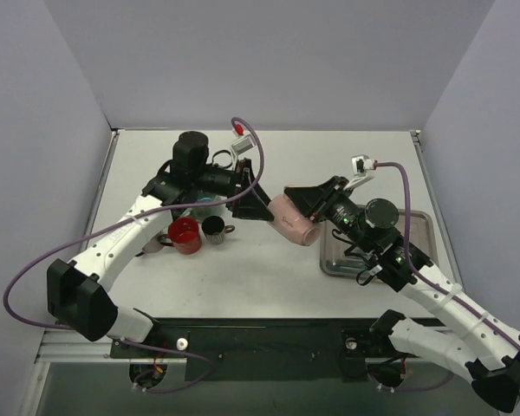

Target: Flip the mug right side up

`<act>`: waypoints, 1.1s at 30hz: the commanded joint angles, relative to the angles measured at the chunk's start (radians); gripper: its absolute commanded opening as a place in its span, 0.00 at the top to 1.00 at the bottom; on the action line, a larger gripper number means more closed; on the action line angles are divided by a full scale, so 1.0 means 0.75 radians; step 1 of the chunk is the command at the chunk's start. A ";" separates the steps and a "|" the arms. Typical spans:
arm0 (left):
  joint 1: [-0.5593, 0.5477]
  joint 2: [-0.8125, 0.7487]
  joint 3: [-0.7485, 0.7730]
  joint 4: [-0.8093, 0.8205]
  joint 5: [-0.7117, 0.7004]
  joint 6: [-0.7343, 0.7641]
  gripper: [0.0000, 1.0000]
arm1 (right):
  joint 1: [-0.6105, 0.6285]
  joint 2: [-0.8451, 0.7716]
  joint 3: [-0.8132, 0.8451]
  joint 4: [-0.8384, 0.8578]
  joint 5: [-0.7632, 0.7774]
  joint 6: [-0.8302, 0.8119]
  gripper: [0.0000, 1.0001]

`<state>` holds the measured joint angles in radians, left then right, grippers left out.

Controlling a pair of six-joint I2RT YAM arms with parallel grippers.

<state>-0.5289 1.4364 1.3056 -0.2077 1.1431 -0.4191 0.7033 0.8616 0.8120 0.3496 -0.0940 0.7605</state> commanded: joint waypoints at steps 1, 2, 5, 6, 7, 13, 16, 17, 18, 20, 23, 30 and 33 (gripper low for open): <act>-0.021 -0.054 -0.006 0.258 0.091 -0.185 0.13 | 0.042 0.015 0.089 0.360 0.025 0.056 1.00; -0.031 -0.062 -0.045 0.396 0.102 -0.230 0.16 | 0.042 0.021 0.083 0.384 0.025 0.072 1.00; -0.064 -0.081 -0.119 0.628 0.116 -0.469 0.43 | 0.046 0.046 0.049 0.470 0.046 0.086 1.00; -0.070 -0.085 -0.133 0.679 0.120 -0.496 0.55 | 0.044 0.050 0.042 0.483 0.048 0.080 1.00; -0.072 -0.079 -0.137 0.702 0.130 -0.527 0.62 | 0.044 0.058 0.036 0.495 0.052 0.078 1.00; -0.074 -0.068 -0.119 0.676 0.127 -0.552 1.00 | 0.044 0.085 0.030 0.471 0.080 0.035 1.00; -0.052 -0.089 -0.068 0.405 0.029 -0.306 1.00 | 0.034 0.066 0.063 0.237 0.198 -0.030 1.00; -0.047 -0.089 0.036 -0.013 -0.037 -0.130 1.00 | 0.034 0.058 0.079 0.128 0.260 -0.111 0.76; -0.045 -0.085 0.099 -0.218 -0.242 0.202 1.00 | 0.034 0.056 0.138 -0.108 0.396 -0.165 0.60; -0.078 -0.072 0.224 -0.642 -0.599 0.595 1.00 | 0.034 0.058 0.220 -0.421 0.617 -0.277 0.33; -0.086 -0.099 0.227 -0.994 -0.912 0.834 1.00 | 0.032 0.060 0.265 -0.680 0.835 -0.355 0.20; -0.045 -0.264 -0.183 -1.331 -1.360 1.142 1.00 | 0.032 0.031 0.177 -0.908 1.072 -0.372 0.10; -0.021 -0.318 -0.309 -1.286 -1.485 1.146 1.00 | 0.024 0.031 0.118 -0.898 1.093 -0.357 0.09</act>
<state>-0.5629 1.2861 1.1477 -1.0813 0.2314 0.3145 0.7269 0.8940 0.9443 -0.2489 0.6010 0.5110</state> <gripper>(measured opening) 0.154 0.908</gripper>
